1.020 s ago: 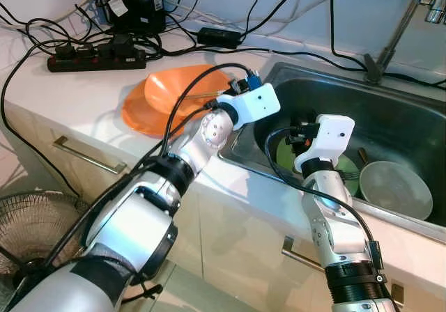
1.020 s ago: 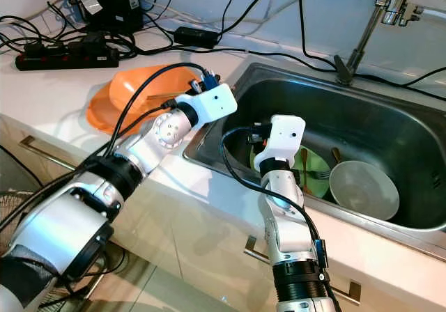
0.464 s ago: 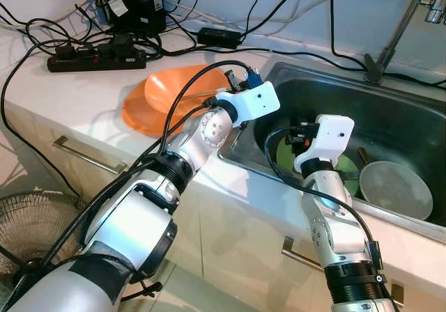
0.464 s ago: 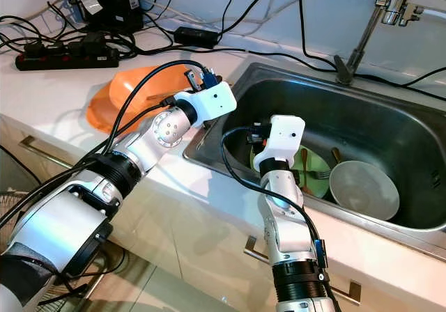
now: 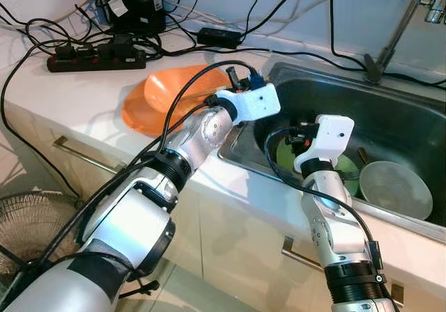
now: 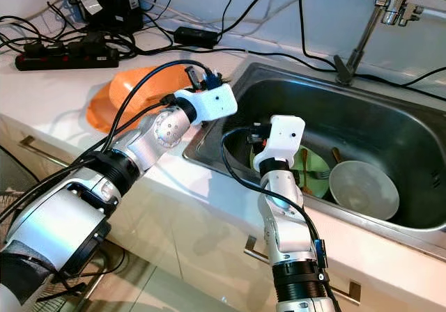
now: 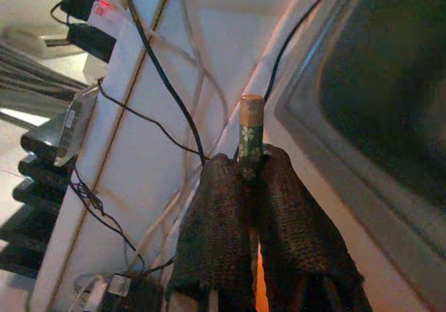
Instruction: Kitchen organization
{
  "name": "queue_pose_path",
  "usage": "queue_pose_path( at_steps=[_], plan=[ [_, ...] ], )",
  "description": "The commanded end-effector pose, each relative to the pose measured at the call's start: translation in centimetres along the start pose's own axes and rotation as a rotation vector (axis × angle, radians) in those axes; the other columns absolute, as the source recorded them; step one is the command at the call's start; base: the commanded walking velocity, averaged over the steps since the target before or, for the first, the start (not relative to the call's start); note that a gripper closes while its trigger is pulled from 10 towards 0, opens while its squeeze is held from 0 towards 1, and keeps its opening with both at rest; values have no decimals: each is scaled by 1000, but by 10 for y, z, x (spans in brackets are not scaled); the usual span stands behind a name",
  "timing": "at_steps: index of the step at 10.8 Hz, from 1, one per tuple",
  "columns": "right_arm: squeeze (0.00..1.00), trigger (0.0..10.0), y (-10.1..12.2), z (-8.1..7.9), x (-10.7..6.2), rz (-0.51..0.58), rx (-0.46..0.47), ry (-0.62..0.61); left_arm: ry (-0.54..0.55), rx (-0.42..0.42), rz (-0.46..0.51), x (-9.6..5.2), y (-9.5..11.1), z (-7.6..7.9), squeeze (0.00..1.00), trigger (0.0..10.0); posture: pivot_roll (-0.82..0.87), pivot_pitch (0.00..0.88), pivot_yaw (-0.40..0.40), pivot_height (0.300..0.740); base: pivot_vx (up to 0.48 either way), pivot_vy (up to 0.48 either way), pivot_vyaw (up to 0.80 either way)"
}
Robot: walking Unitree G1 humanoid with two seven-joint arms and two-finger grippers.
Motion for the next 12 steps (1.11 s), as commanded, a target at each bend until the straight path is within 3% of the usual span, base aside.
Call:
queue_pose_path(
  at_steps=[1, 5, 6, 7, 8, 9, 10, 12],
  plan=[
    [0, 10000, -1, -1, 1, -6, 3, 2, 24, 40, 15, 3, 6, -10, 0, 0, 89, 45, -8, 740, 0, 0, 0],
    [0, 10000, -2, 0, 1, -9, 4, 0, 98, 138, 68, 4, 19, -33, 0, 0, 96, 45, -8, 740, 0, 0, 0],
    [0, 10000, -2, 0, 1, -8, 5, -2, 197, 147, 124, 3, 33, -54, 0, 0, 95, 45, -7, 740, 0, 0, 0],
    [0, 10000, -2, 0, 1, -9, 5, -3, 264, 134, 173, 0, 43, -66, 0, 4392, 95, 44, -8, 740, 0, 0, 0],
    [0, 10000, -2, 0, 1, -8, 4, -4, 352, 70, 295, -9, 59, -78, 0, 10000, 95, 46, -8, 740, 0, 0, 0],
    [0, 10000, -2, 1, 1, -8, 2, -7, 424, -7, 427, -20, 84, -93, 0, 10000, 96, 48, -8, 740, 0, 0, 0],
    [0, 10000, -3, 2, 1, -9, -1, -10, 465, -182, 559, -35, 104, -105, 0, 10000, 96, 47, -8, 740, 0, 0, 0],
    [0, 10000, -1, 8, 2, -4, -9, -23, 454, -496, 664, -48, 112, -109, 0, 10000, 92, 49, -7, 740, 0, 0, 0]
  ],
)
Point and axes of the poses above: a point about 5 cm out from each wrist's last joint towards the gripper, its own x axis pointing out of the wrist towards the gripper, its own y axis along the axis of the wrist's last joint, z = x × y, the point moved 5 cm from there along x, pointing out of the wrist towards the gripper
